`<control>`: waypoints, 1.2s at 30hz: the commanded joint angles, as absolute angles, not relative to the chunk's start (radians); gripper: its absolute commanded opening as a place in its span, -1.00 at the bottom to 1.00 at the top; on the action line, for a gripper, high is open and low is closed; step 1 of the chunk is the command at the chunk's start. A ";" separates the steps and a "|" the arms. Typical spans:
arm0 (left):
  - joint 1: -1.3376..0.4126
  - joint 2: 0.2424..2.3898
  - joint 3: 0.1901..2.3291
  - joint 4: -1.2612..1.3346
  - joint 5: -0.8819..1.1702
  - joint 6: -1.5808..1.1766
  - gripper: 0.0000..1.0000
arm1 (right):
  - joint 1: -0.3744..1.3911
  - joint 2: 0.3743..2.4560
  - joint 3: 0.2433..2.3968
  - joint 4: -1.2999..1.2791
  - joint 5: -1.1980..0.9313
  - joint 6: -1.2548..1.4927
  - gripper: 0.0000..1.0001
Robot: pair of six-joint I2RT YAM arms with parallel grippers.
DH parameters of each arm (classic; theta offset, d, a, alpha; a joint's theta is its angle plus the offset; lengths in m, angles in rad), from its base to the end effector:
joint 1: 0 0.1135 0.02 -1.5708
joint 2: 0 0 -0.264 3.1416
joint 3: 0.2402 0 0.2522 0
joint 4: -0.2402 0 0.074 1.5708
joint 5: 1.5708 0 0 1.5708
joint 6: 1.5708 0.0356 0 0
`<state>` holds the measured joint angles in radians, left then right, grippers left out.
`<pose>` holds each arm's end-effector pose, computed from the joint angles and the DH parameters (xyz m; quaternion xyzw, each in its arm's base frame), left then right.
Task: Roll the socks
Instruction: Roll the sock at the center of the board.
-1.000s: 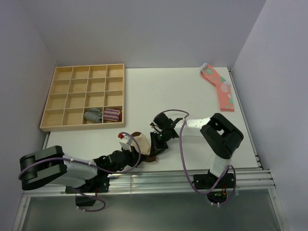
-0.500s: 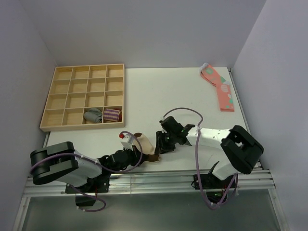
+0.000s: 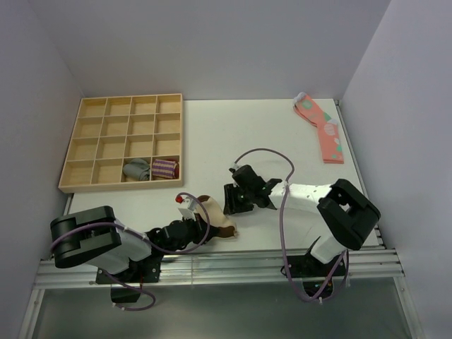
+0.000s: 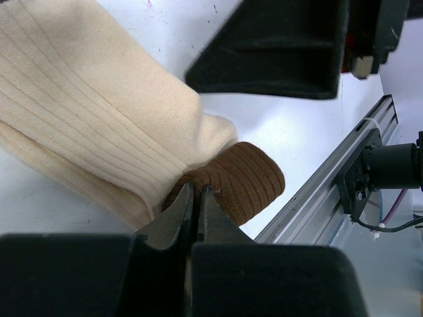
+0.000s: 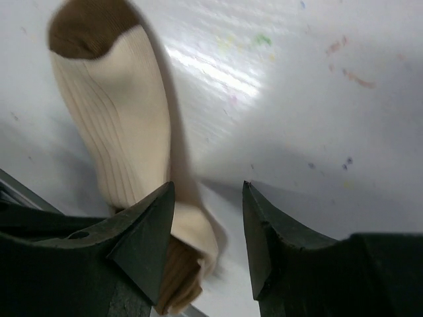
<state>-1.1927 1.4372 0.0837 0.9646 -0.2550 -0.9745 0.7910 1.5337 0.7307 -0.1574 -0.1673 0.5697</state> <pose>0.0809 -0.1794 0.1078 0.0193 0.8265 -0.4389 0.3520 0.1969 0.2076 0.1534 -0.1299 0.9419 0.2503 0.1826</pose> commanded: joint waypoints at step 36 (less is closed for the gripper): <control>-1.201 1.467 0.064 0.810 -0.186 -0.957 -0.99 | 0.739 1.621 0.724 0.055 -0.324 0.638 0.11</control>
<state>-1.1927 1.4372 0.0837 0.9646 -0.2337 -0.9745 0.7452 1.5951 0.7078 0.0586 -0.3168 0.6590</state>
